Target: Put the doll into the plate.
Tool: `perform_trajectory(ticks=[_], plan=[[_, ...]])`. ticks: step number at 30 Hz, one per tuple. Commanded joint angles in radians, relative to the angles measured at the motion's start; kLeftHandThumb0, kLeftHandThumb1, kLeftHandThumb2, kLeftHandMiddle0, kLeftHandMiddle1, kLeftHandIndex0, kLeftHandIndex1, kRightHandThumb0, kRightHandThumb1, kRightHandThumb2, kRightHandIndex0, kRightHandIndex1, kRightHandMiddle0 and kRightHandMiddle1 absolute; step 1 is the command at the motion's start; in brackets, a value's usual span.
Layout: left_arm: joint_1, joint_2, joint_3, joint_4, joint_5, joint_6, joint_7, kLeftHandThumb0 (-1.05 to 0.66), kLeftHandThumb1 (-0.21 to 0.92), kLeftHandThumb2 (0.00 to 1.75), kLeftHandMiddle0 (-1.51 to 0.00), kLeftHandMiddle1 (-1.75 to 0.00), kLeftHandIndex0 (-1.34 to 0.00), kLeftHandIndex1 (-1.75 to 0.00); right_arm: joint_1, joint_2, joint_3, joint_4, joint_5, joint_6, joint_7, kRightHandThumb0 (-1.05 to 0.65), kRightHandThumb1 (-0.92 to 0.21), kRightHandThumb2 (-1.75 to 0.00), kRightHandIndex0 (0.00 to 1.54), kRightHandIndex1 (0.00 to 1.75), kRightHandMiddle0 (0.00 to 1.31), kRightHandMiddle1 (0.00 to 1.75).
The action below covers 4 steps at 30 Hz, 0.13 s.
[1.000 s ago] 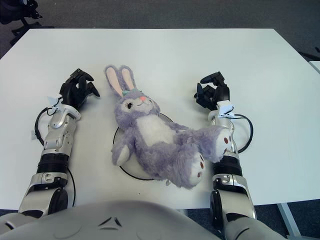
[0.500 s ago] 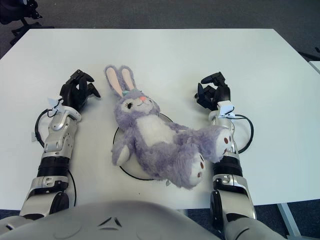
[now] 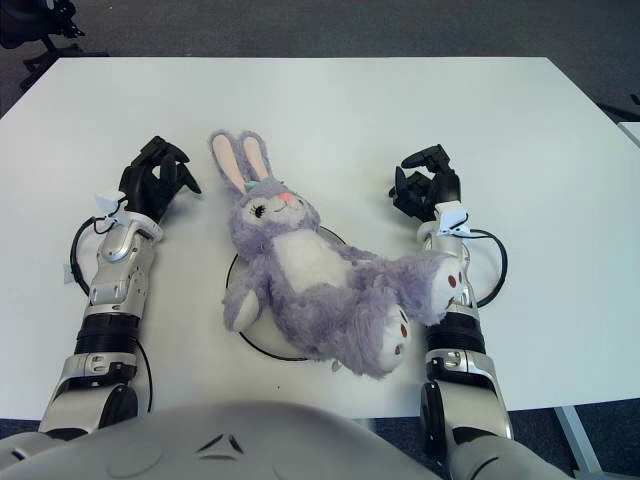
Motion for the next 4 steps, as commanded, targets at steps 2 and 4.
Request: perform_trajectory(ticks=[2,4], plan=[[0.046,-0.008,-0.004,0.039,0.011,-0.027,0.009,-0.27,0.92,0.44,-0.88,-1.75,-0.55,-1.75,0.018,0.011,-0.001,-0.015,-0.001,0.015,-0.002,-0.39,-0.63,-0.90,0.86,1.75,0.38,1.75],[0.046,-0.008,-0.004,0.040,0.011,-0.029,0.009,-0.26,0.92,0.44,-0.88,-1.75,-0.55,-1.75,0.019,0.012,-0.001,-0.017,-0.001,0.016,-0.002,-0.39,-0.63,-0.90,0.86,1.75,0.38,1.75]])
